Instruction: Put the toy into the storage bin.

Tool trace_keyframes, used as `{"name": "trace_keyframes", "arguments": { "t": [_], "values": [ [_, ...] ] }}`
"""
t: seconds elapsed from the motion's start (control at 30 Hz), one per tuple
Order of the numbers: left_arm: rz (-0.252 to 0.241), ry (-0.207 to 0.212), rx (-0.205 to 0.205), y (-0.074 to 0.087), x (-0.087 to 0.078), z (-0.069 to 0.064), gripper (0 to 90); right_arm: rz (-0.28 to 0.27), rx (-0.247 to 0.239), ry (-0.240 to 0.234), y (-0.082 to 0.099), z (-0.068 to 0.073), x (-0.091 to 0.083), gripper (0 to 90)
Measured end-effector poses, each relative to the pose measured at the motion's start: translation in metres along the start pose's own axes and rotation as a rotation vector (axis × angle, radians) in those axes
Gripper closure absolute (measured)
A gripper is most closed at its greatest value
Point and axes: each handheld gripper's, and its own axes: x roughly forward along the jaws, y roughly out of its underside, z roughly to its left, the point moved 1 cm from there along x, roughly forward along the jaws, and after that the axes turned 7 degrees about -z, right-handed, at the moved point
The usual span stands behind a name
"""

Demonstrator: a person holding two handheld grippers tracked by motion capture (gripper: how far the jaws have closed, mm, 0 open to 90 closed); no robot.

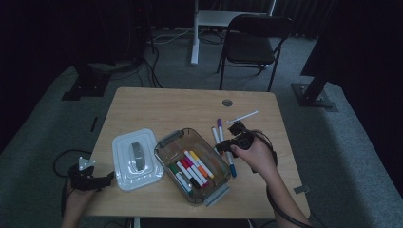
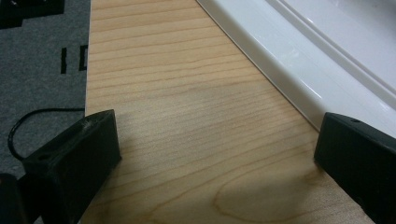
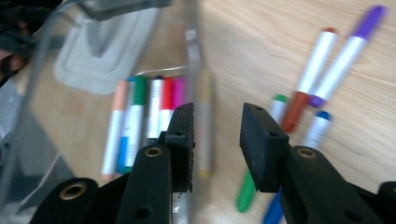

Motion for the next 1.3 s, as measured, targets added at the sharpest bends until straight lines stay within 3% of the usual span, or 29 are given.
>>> {"name": "trace_keyframes", "arguments": {
  "t": [0.17,0.47,0.6,0.8,1.0,1.13,1.3],
  "values": [
    [0.001,0.000,-0.001,0.000,0.000,0.000,0.7,0.012,0.059,0.063,0.017,-0.030,0.005,64.4],
    [0.001,0.000,-0.002,0.000,0.000,0.000,0.7,0.104,0.146,0.130,0.053,-0.068,0.045,66.1],
    [0.001,0.001,-0.002,0.000,0.000,0.000,0.7,0.136,0.165,0.124,0.061,-0.072,0.061,66.6],
    [0.001,0.001,-0.002,0.000,0.000,0.000,0.7,0.171,0.168,0.152,0.064,-0.073,0.073,69.6],
    [0.001,0.001,-0.002,0.000,0.000,0.000,0.6,0.179,0.180,0.164,0.067,-0.075,0.077,72.8],
    [0.001,0.001,-0.002,0.000,0.000,0.000,0.7,0.167,0.216,0.182,0.068,-0.078,0.075,76.2],
    [0.001,0.001,-0.002,0.000,0.000,0.000,0.7,0.150,0.266,0.171,0.069,-0.085,0.068,76.3]
  ]
}}
